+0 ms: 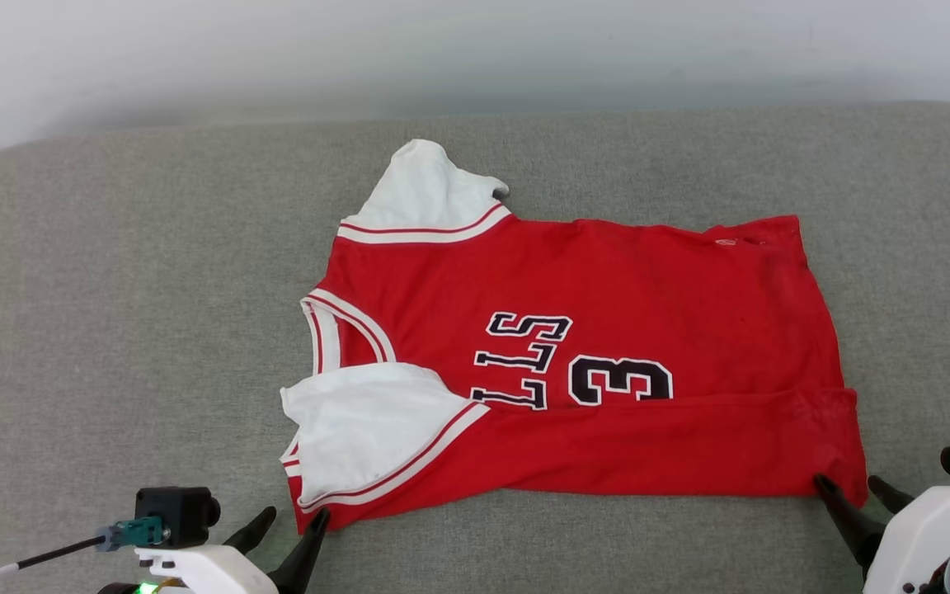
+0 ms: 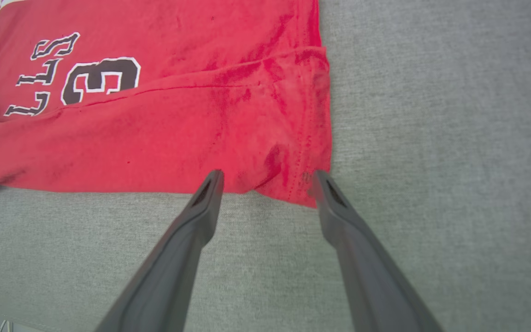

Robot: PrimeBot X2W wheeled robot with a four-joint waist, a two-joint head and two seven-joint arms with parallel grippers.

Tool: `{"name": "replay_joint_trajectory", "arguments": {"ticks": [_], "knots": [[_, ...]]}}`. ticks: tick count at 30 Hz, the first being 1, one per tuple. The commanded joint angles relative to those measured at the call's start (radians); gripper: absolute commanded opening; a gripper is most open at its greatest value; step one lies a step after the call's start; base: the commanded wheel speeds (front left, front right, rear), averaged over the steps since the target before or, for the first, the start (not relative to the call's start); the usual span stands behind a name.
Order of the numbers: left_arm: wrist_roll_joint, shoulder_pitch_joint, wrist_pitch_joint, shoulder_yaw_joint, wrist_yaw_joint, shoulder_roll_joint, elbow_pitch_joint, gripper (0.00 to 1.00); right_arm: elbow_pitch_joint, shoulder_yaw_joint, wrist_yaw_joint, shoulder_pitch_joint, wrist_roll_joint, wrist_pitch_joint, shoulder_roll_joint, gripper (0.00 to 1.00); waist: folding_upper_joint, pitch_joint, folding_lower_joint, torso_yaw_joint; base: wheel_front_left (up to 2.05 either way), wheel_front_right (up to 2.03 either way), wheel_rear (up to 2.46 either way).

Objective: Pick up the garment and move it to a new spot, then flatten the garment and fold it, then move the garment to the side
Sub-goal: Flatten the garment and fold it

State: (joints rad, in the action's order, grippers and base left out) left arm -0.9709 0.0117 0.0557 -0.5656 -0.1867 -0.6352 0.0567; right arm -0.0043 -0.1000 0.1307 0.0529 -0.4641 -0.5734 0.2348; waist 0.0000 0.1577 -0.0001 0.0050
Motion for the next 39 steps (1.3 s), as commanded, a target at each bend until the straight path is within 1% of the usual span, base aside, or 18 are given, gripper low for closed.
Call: {"name": "replay_joint_trajectory", "arguments": {"ticks": [1, 9, 12, 16, 17, 18, 19, 20, 23, 26, 28, 30, 32, 34, 39], "knots": [[0.011, 0.01, 0.009, -0.004, -0.01, -0.004, 0.002, 1.0, -0.019, -0.007, 0.0, 0.011, 0.005, -0.007, -0.014, 1.0, 0.0, 0.019, 0.0001, -0.007, 0.0, 0.0, 0.0], [0.044, 0.061, 0.024, -0.02, -0.053, 0.022, -0.061, 1.0, -0.08, -0.022, 0.0, -0.005, 0.025, -0.029, -0.041, 1.0, 0.0, 0.086, 0.0001, -0.02, 0.0, 0.0, 0.0], [0.049, 0.076, 0.039, -0.028, -0.06, 0.03, -0.098, 1.0, -0.1, -0.024, 0.0, -0.015, 0.026, -0.035, -0.042, 1.0, 0.0, 0.11, 0.0001, -0.022, 0.0, 0.0, 0.0], [0.058, 0.083, 0.102, -0.07, -0.059, 0.025, -0.16, 1.0, -0.123, -0.032, 0.0, -0.029, 0.032, -0.048, -0.028, 1.0, 0.0, 0.133, 0.0001, -0.02, 0.0, 0.0, 0.0], [0.052, 0.083, 0.123, -0.083, -0.05, 0.03, -0.17, 0.92, -0.127, -0.034, 0.0, -0.031, 0.034, -0.052, -0.024, 1.0, 0.0, 0.135, 0.0001, -0.02, 0.0, 0.0, 0.0], [0.045, 0.083, 0.143, -0.097, -0.042, 0.035, -0.176, 0.43, -0.132, -0.035, 0.0, -0.035, 0.036, -0.056, -0.021, 1.0, 0.0, 0.137, 0.0001, -0.019, 0.0, 0.0, 0.0], [0.042, 0.083, 0.157, -0.107, -0.034, 0.039, -0.18, 0.11, -0.137, -0.036, 0.0, -0.038, 0.038, -0.06, -0.018, 1.0, 0.0, 0.136, 0.0001, -0.018, 0.0, 0.0, 0.0], [0.04, 0.083, 0.164, -0.116, -0.026, 0.045, -0.182, 0.0, -0.14, -0.038, 0.0, -0.039, 0.039, -0.066, -0.016, 1.0, 0.0, 0.134, 0.0001, -0.016, 0.0, 0.0, 0.0], [0.032, 0.08, 0.163, -0.122, -0.01, 0.053, -0.18, 0.0, -0.142, -0.038, 0.0, -0.036, 0.049, -0.076, -0.011, 1.0, 0.0, 0.122, 0.0001, -0.012, 0.0, 0.0, 0.0], [0.034, 0.089, 0.114, -0.093, -0.005, 0.049, -0.164, 0.0, -0.13, -0.046, 0.0, -0.015, 0.062, -0.097, -0.013, 1.0, 0.0, 0.097, 0.0001, -0.003, 0.0, 0.0, 0.0], [0.035, 0.093, 0.099, -0.086, 0.0, 0.047, -0.145, 0.0, -0.12, -0.055, 0.0, 0.0, 0.082, -0.116, -0.003, 1.0, 0.0, 0.082, 0.0001, 0.005, 0.0, 0.0, 0.0], [0.037, 0.093, 0.086, -0.078, 0.0, 0.039, -0.118, 0.0, -0.111, -0.06, 0.0, 0.005, 0.095, -0.124, -0.007, 1.0, 0.0, 0.068, 0.0001, 0.012, 0.0, 0.0, 0.0], [0.04, 0.09, 0.081, -0.072, -0.005, 0.028, -0.086, 0.0, -0.092, -0.071, 0.0, 0.005, 0.09, -0.131, -0.02, 1.0, 0.0, 0.059, 0.0001, 0.018, 0.0, 0.0, 0.0], [0.047, 0.086, 0.08, -0.067, -0.013, 0.016, -0.053, 0.0, -0.071, -0.073, 0.0, 0.003, 0.112, -0.132, -0.007, 1.0, 0.0, 0.057, 0.0001, 0.026, 0.0, 0.0, 0.0], [0.071, 0.082, 0.082, -0.062, -0.036, -0.015, 0.031, 0.0, -0.017, -0.073, 0.0, -0.026, 0.138, -0.131, -0.006, 1.0, 0.0, 0.072, 0.0001, 0.045, 0.0, 0.0, 0.0]]}}
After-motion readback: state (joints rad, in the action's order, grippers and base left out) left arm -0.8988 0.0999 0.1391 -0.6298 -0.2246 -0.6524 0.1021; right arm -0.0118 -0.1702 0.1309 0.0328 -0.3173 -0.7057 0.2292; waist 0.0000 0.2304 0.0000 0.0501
